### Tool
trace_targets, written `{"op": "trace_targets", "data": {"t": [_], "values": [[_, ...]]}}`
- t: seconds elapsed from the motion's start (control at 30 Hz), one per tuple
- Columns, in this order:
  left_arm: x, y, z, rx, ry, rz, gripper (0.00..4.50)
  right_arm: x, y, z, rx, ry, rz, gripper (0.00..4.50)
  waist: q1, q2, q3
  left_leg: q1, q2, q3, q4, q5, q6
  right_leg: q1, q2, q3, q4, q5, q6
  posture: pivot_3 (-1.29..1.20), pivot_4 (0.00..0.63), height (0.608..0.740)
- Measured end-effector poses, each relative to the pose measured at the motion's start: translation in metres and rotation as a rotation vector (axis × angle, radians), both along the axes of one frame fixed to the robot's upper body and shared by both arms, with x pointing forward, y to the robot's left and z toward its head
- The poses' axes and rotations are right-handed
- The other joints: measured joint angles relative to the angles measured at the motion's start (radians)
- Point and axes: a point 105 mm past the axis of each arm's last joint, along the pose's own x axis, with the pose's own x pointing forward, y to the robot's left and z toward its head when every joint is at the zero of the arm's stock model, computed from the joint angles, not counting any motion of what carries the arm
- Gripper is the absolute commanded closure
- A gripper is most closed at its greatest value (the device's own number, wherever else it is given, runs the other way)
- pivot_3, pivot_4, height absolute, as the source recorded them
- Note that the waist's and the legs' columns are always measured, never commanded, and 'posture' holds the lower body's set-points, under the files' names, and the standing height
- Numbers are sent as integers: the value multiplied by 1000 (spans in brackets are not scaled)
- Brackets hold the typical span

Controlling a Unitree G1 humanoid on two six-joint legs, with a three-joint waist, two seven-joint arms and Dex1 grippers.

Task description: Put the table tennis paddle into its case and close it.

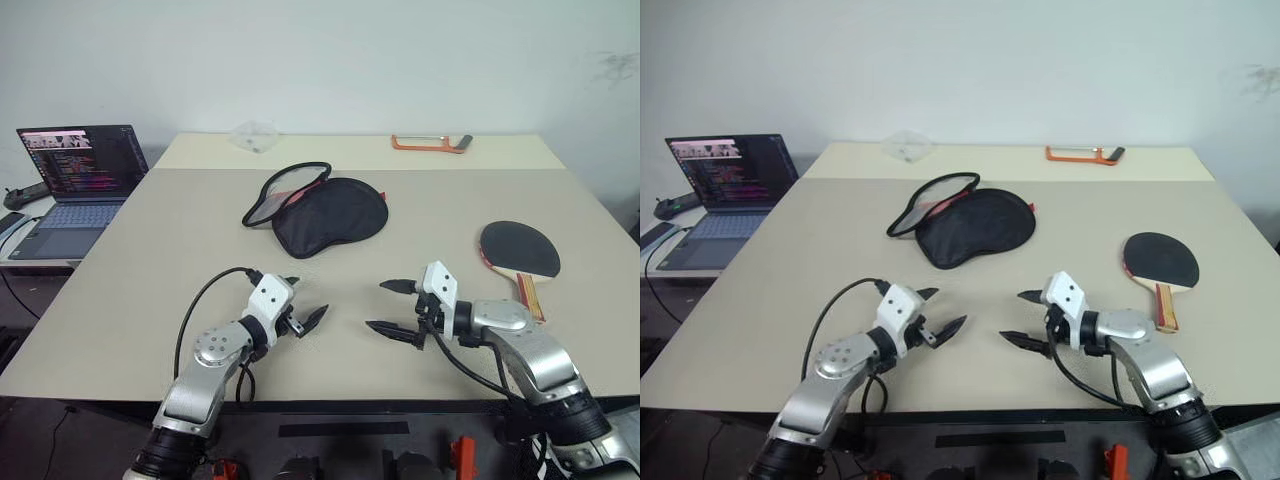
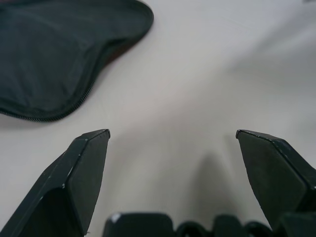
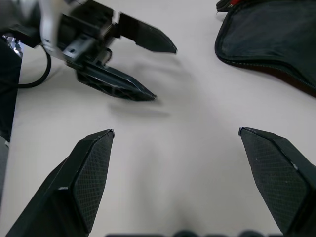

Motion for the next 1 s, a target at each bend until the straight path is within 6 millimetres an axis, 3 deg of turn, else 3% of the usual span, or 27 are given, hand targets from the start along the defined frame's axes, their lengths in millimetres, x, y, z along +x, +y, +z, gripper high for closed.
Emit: {"op": "trace_targets", "data": {"t": [0.17, 0.43, 0.63, 0.8, 0.9, 1.0], "values": [[12, -8, 24, -29, -45, -76, 0, -1, -7, 3, 8, -17, -68, 39, 0, 0, 0, 0, 0, 0, 0, 0, 0, 0, 0, -1, 0, 0, 0, 0, 150, 740], [22, 15, 42, -131, -1, -84, 0, -12, -8, 8, 18, -25, -120, 39, -5, 0, 0, 0, 0, 0, 0, 0, 0, 0, 0, 0, 0, 0, 0, 0, 150, 740], [25, 60, 40, -174, 96, 43, 0, -8, -2, 35, 40, -87, -78, 39, -6, 0, 0, 0, 0, -1, 0, 0, 0, 0, 1, -1, 0, 0, 0, 0, 150, 740], [42, 87, 18, -200, 212, 216, 0, -8, 3, 49, 51, -120, -31, 39, 2, 0, 0, 0, 0, -3, 1, 0, 0, 0, 0, -3, 0, 0, 0, 0, 150, 740], [62, 95, 13, -227, 254, 306, 0, -6, 6, 55, 57, -139, -26, 39, 4, -1, 0, -1, -1, -4, 1, 0, 0, 1, 0, -5, 0, 0, 0, 0, 150, 740], [82, 87, 17, -302, 287, 341, 0, -5, 8, 56, 56, -142, -19, 39, 5, -2, 0, -2, -4, -5, 2, 0, 0, 1, -1, -6, 0, 0, 0, 0, 150, 740]]}}
